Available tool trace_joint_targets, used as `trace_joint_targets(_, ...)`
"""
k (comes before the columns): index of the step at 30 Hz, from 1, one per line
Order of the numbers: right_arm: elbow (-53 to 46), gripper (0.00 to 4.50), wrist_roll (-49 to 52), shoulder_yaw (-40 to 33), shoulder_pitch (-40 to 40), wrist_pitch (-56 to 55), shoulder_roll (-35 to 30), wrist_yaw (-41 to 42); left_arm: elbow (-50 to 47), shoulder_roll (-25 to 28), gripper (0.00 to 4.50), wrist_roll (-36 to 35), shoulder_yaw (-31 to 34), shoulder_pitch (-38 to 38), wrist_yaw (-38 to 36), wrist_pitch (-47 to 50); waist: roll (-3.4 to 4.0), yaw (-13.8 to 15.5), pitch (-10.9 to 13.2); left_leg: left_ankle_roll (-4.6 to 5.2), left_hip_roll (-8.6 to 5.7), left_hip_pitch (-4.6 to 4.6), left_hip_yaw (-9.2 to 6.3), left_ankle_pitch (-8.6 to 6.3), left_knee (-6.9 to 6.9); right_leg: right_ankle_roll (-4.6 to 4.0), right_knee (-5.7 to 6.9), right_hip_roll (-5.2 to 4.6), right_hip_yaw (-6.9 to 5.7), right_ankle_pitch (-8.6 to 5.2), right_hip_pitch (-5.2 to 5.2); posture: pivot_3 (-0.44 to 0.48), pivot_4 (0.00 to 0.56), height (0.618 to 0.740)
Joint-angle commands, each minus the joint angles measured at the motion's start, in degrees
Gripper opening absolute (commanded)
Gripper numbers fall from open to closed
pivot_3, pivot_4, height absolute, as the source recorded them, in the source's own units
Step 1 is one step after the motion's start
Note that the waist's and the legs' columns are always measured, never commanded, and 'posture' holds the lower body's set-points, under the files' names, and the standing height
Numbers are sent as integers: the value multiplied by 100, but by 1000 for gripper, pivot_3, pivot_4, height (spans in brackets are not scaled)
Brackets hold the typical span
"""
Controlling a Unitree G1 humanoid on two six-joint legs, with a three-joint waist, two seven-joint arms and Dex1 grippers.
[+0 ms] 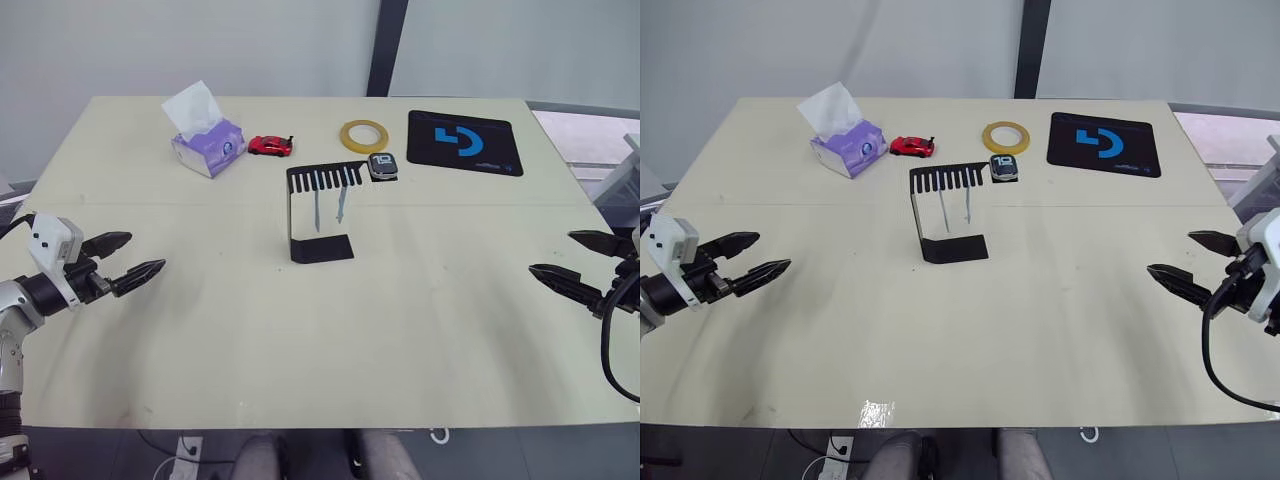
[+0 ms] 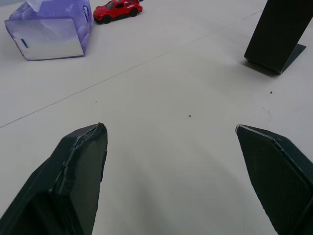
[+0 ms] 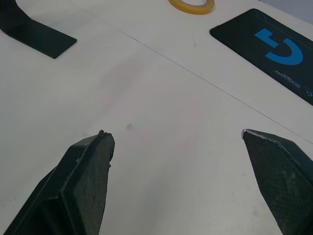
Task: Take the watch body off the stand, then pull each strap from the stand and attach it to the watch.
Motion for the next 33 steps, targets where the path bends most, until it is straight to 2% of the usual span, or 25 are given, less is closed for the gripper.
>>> trace_joint_targets(1,-199,4500,68,-115,-105,59,-54,-90,-141,29,4462,-62,96,0,-5,-33,0,1,0,0,0,0,0,0,0,0,0,0,0,0,0,0,150,738)
trace_joint_targets(15,-467,4500,33,182,-289,202,37,-412,-251,121,4462,-80,125,89,2,161,-1,0,0,0,-1,-1,-2,0,0,0,0,-2,17,0,0,0,150,738)
trace_joint_targets(23,-512,4500,20,537,-418,171,-24,-306,-649,192,4462,-175,219,215,12,491,-1,-10,1,0,0,-1,-2,0,0,0,1,-1,20,0,0,0,150,738)
trace_joint_targets(29,-703,4500,9,498,-526,325,98,-679,-1607,198,4462,-410,83,263,14,1005,-8,-5,3,1,0,-4,-5,-1,1,0,-1,-3,28,0,-1,0,150,738)
trace_joint_targets(33,-1711,4500,389,416,-553,889,486,-1478,-2525,11,4462,-1094,-251,-183,61,1668,-12,56,1,0,-3,-7,-17,0,4,0,0,-8,25,0,4,0,150,738)
